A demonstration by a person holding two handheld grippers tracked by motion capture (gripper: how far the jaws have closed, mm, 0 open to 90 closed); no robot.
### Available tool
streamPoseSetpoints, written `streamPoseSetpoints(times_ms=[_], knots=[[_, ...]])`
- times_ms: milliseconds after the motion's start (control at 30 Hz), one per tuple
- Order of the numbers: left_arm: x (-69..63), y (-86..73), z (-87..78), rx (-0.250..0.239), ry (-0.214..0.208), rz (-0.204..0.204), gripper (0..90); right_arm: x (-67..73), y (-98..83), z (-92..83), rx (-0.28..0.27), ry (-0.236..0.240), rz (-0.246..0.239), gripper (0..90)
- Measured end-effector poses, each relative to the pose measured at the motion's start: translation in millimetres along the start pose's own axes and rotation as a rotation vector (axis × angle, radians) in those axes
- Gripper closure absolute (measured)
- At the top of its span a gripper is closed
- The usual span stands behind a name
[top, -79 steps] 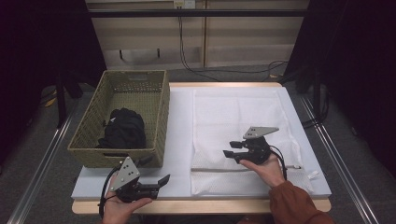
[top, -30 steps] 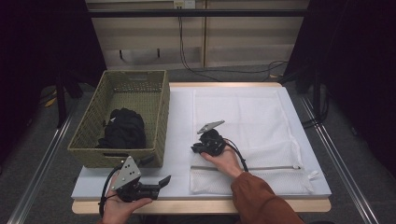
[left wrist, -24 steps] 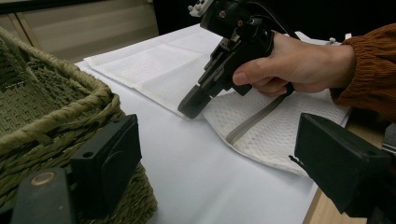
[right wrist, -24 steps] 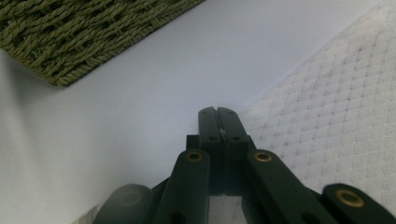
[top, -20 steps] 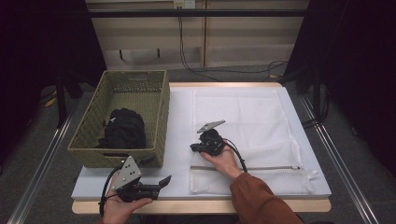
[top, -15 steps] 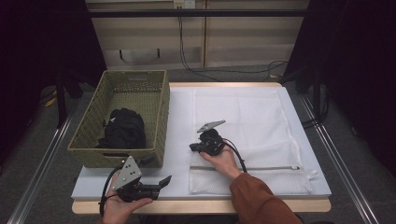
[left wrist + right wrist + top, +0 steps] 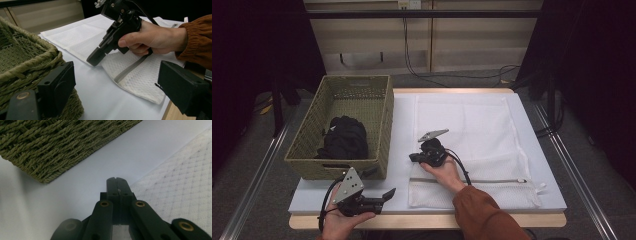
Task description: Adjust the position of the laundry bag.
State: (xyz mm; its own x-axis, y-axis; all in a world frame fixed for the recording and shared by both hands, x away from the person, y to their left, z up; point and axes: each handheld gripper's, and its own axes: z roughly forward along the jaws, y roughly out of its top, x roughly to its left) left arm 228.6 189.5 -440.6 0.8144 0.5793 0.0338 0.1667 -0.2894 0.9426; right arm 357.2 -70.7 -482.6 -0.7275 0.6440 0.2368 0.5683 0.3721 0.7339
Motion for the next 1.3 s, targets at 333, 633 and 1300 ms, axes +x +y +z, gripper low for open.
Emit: streamPoseSetpoints(times_ms=[333, 633, 1300], knots=[[0.4, 0.8, -1.6, 0.014, 0.014, 0.003, 14.5, 4.5, 3.2, 8.2, -0.015, 0.026, -0.007, 89.8], [0.3, 0.3, -0.5, -0.014, -0.004, -0.016, 14.5, 7.9, 8.0, 16.9, -0.022, 0.049, -0.024, 89.8], [1.7, 0.8, -4.1, 0.002, 0.015, 0.003, 14.5, 24.4, 15.5, 39.6, 0.013, 0.108, -0.081, 89.9]])
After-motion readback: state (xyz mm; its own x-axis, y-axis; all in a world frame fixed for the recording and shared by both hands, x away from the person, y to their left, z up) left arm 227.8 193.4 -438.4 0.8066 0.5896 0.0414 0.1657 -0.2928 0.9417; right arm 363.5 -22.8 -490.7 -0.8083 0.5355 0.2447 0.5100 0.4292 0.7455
